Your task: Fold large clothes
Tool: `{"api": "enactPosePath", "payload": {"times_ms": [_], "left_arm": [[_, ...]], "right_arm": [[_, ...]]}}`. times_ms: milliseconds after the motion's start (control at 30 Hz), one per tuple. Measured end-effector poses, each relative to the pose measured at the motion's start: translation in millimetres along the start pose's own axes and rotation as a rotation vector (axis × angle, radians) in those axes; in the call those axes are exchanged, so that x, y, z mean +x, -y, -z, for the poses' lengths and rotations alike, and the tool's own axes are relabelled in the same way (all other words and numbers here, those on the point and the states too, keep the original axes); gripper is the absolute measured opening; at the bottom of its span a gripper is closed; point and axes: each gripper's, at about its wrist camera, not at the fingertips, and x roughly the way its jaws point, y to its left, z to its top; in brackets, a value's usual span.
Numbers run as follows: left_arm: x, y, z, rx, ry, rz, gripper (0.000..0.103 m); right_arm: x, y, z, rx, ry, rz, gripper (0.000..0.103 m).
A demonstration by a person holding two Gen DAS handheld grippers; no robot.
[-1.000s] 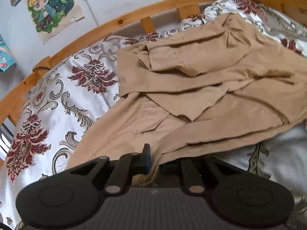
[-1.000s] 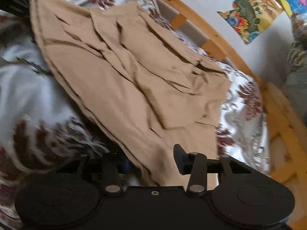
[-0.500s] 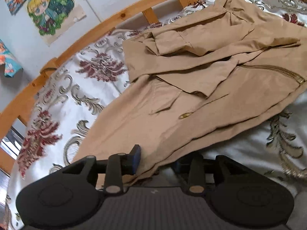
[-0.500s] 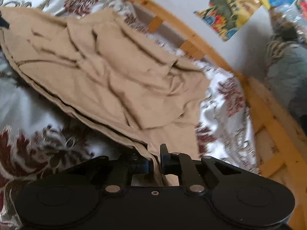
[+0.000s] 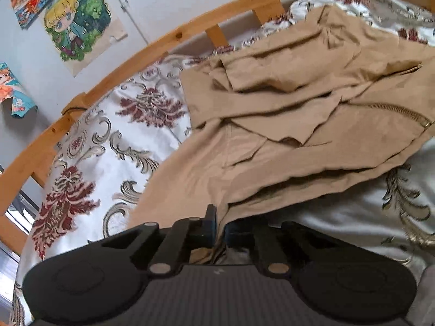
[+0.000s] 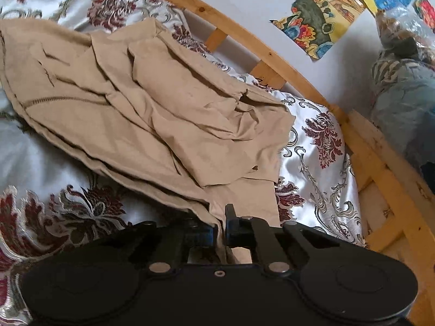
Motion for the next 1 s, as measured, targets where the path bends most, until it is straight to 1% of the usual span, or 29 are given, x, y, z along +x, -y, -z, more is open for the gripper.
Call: {"api": "enactPosePath", "payload": {"times_ms": [100,167,367,433,500,533,600,700,767,867,1000], "left_arm": [[-13.8,-12.9,-5.2,-0.034,0.024,0.025,0.004],[-26.4,-21.8,-8.7,-0.037,0.055,0.039,0.004],[-62.0,-44.4,-17.8,-0.023,0.108,0.126,0.003],[-72.7,-54.1,-22.1,-0.035,0.114,0.153,0.003],[-87.2,-64.7,-27.8,-0.061,0.12,0.175,0.003],[-95.9,-70.4,-31.2,-0.073,0.132,0.185,0.003],[-111.9,-76.4,-38.4,-0.079,0.16,0.175,0.004],[-125.5,-82.0,-56.7,-0.095,0.209,0.157,0.004],[-121.5,-83.0,-74.9,-0.115,0.205,0.15,0.004],[-92.2,-76.9,-107.5,-0.115,0.169,0.113,0.004],[-23.7,-67.3,-147.3,-0.106,0.079,0.075,0.004]], "right_arm": [[-18.5,7.4,-3.7,-0.027,0.065,0.01,0.005],[-27.7,14.6,-5.7,-0.057,0.083,0.014,0.005],[-63.7,23.8,-5.0,-0.156,0.063,-0.024,0.004],[-78.4,25.0,-5.1,-0.181,0.055,-0.044,0.004],[-97.8,27.7,-6.9,-0.177,0.07,-0.057,0.004],[-110.5,30.6,-9.9,-0.175,0.094,-0.046,0.004],[-133.8,38.8,-18.6,-0.163,0.144,-0.009,0.004],[-151.2,54.8,-33.4,-0.122,0.195,0.054,0.004],[-144.7,66.3,-45.2,-0.081,0.191,0.086,0.004],[-109.8,77.1,-60.9,-0.053,0.167,0.133,0.004],[-39.7,82.7,-72.5,0.017,0.126,0.159,0.005]]}}
